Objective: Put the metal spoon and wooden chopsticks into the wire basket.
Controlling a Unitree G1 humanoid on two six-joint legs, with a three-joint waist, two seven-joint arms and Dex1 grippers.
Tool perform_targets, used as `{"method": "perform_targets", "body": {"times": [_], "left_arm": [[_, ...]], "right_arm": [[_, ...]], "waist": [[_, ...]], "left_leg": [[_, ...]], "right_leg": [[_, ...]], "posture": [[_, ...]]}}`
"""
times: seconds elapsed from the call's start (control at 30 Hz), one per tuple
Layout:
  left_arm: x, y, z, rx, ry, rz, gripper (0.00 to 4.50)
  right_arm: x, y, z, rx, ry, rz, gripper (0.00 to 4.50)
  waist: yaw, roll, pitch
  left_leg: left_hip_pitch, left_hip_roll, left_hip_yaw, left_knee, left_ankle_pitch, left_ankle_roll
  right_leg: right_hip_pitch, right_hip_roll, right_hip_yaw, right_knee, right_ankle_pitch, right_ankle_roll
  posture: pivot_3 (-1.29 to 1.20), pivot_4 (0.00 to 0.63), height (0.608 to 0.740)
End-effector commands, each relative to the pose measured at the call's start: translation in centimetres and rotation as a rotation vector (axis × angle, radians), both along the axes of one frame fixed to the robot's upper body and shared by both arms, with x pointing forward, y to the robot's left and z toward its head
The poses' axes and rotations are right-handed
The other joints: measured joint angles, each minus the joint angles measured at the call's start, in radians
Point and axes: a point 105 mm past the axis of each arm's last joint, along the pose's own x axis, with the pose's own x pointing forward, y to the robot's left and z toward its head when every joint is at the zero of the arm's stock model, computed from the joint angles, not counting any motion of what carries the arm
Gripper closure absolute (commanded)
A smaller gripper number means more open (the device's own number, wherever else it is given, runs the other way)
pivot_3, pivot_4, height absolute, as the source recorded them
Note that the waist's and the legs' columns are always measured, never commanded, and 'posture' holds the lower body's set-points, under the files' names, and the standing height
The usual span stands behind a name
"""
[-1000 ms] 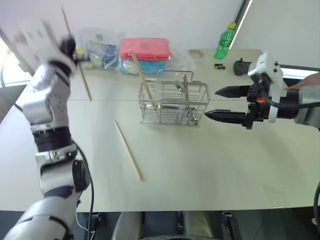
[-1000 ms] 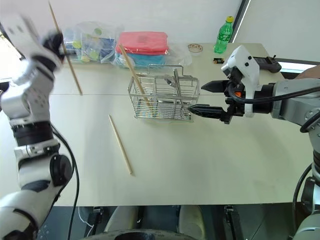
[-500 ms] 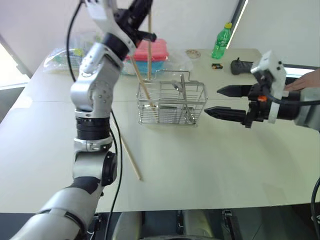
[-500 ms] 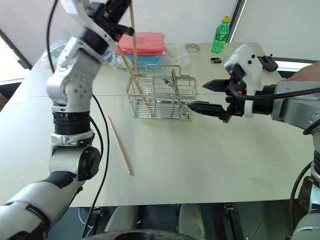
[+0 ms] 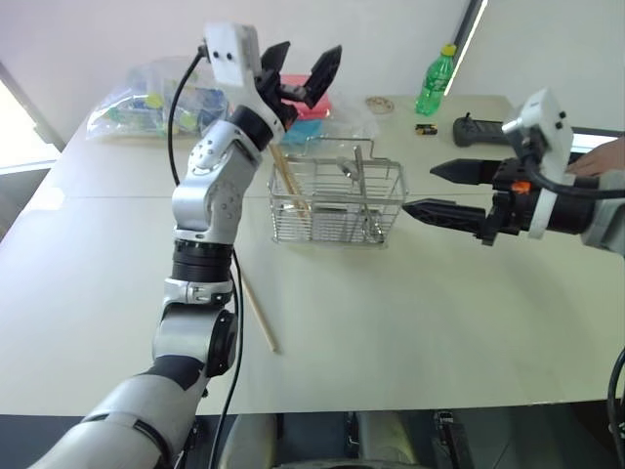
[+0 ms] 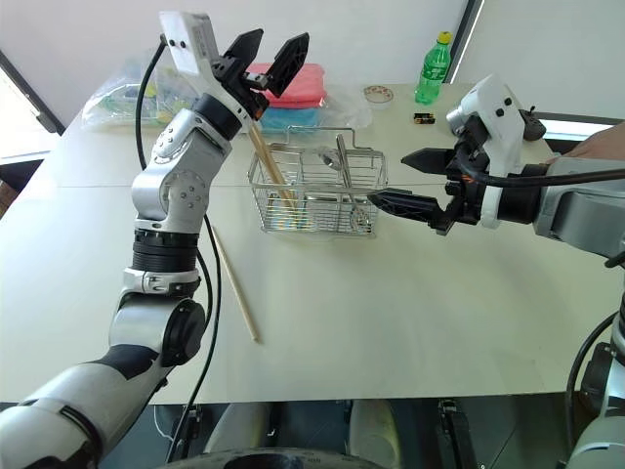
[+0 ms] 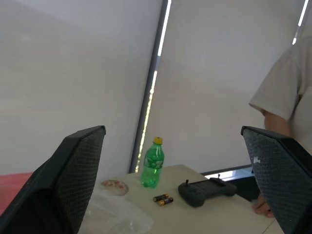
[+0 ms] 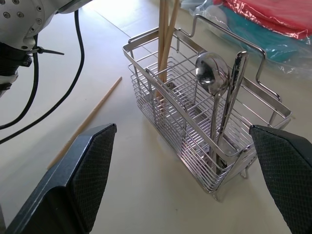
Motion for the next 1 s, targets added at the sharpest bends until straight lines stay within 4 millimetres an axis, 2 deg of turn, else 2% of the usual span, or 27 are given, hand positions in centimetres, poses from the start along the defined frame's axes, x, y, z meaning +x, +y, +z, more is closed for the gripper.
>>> {"method": "perform_targets", "body": {"times": [0.03,0.13,0.23,0.3,0.37,0.53,0.57,0.6,0.67,0.73,0.87,0.93,1.0], "left_arm": [[-2.0,1.7,3.9,-0.055,-0.069,0.012,0.04],[-3.2,3.7,6.6,-0.089,-0.085,0.041,0.04],[-4.3,6.0,8.5,-0.113,-0.081,0.060,0.04],[-4.7,7.9,9.1,-0.124,-0.048,0.090,0.04],[-4.8,9.2,8.4,-0.107,0.029,0.116,0.04],[-3.6,12.2,2.3,-0.019,0.377,0.311,0.04],[-3.3,13.4,0.6,-0.027,0.471,0.390,0.04],[-2.9,14.9,-1.9,0.018,0.612,0.516,0.04],[-3.1,17.5,-5.7,0.071,0.826,0.710,0.04],[-3.0,17.6,-7.7,0.054,0.929,0.720,0.04],[-2.2,15.9,-8.9,0.019,1.011,0.688,0.04],[-1.8,14.7,-10.2,0.030,1.078,0.644,0.04],[-1.7,14.6,-11.4,0.074,1.133,0.654,0.04]], "right_arm": [[0.0,-0.3,0.7,0.005,-0.043,-0.012,0.00],[0.2,-0.4,0.6,0.004,-0.040,-0.012,0.00],[0.3,-0.4,0.3,0.000,-0.042,-0.009,0.00],[0.5,-0.4,0.2,0.011,-0.039,-0.009,0.00],[0.6,-0.3,0.1,0.017,-0.037,-0.006,0.00],[0.6,-0.4,-0.3,0.013,-0.035,-0.004,0.00],[0.6,-0.4,-0.4,0.014,-0.033,-0.004,0.00],[0.7,-0.4,-0.4,0.015,-0.031,-0.005,0.00],[0.7,-0.4,-0.5,0.015,-0.030,-0.005,0.00],[0.8,-0.3,-0.6,0.019,-0.029,-0.004,0.00],[1.0,-0.2,-0.8,0.021,-0.026,-0.003,0.00],[1.1,-0.1,-0.8,0.024,-0.025,-0.003,0.00],[1.3,0.1,-0.9,0.036,-0.025,-0.005,0.00]], "waist": [[-0.002,0.000,0.000],[-0.003,0.000,0.000],[-0.002,0.001,0.000],[-0.002,0.001,0.000],[-0.003,0.001,0.000],[0.000,0.001,0.000],[0.000,0.000,0.000],[-0.001,0.000,0.000],[-0.001,0.000,0.000],[-0.001,0.000,0.000],[0.004,-0.001,0.001],[0.005,-0.001,0.001],[0.001,-0.001,0.001]], "left_leg": [[0.000,0.000,0.000,0.000,0.000,0.000],[0.000,0.000,0.000,0.000,0.000,0.000],[0.000,0.000,-0.001,0.000,0.000,0.000],[0.001,0.000,0.000,0.000,0.000,0.000],[0.001,0.000,-0.001,0.000,0.000,0.000],[0.002,0.000,-0.001,0.000,0.000,0.000],[0.002,0.000,-0.001,0.001,0.000,-0.001],[0.002,0.000,-0.001,0.001,0.000,-0.001],[0.002,0.000,-0.001,0.001,0.000,-0.001],[0.003,0.000,-0.001,0.001,0.000,-0.001],[0.002,0.000,-0.001,0.001,0.001,-0.002],[0.002,0.000,-0.002,0.001,0.001,-0.002],[0.002,0.000,-0.002,0.001,0.001,-0.003]], "right_leg": [[0.000,0.000,0.000,0.000,0.000,0.000],[-0.001,0.000,0.000,0.001,0.000,0.000],[0.000,0.000,0.000,0.001,0.000,0.000],[0.000,0.000,0.000,0.001,0.000,0.000],[0.000,0.000,0.000,0.001,0.000,0.000],[0.002,0.000,0.000,0.002,0.000,0.000],[0.002,0.000,0.000,0.002,0.000,0.001],[0.002,0.000,0.000,0.002,0.000,0.001],[0.002,0.001,0.000,0.002,0.000,0.001],[0.002,0.001,0.000,0.003,0.000,0.001],[0.002,0.001,0.000,0.003,0.000,0.000],[0.002,0.001,0.000,0.002,0.000,0.000],[0.002,0.000,0.000,0.002,0.000,0.000]], "posture": [[0.00,0.150,0.699],[0.00,0.150,0.699],[0.00,0.150,0.699],[0.00,0.150,0.699],[0.00,0.150,0.699],[0.00,0.150,0.699],[0.00,0.150,0.699],[0.00,0.150,0.699],[0.00,0.150,0.699],[0.00,0.150,0.699],[0.00,0.150,0.699],[0.00,0.150,0.699],[0.00,0.150,0.699]]}}
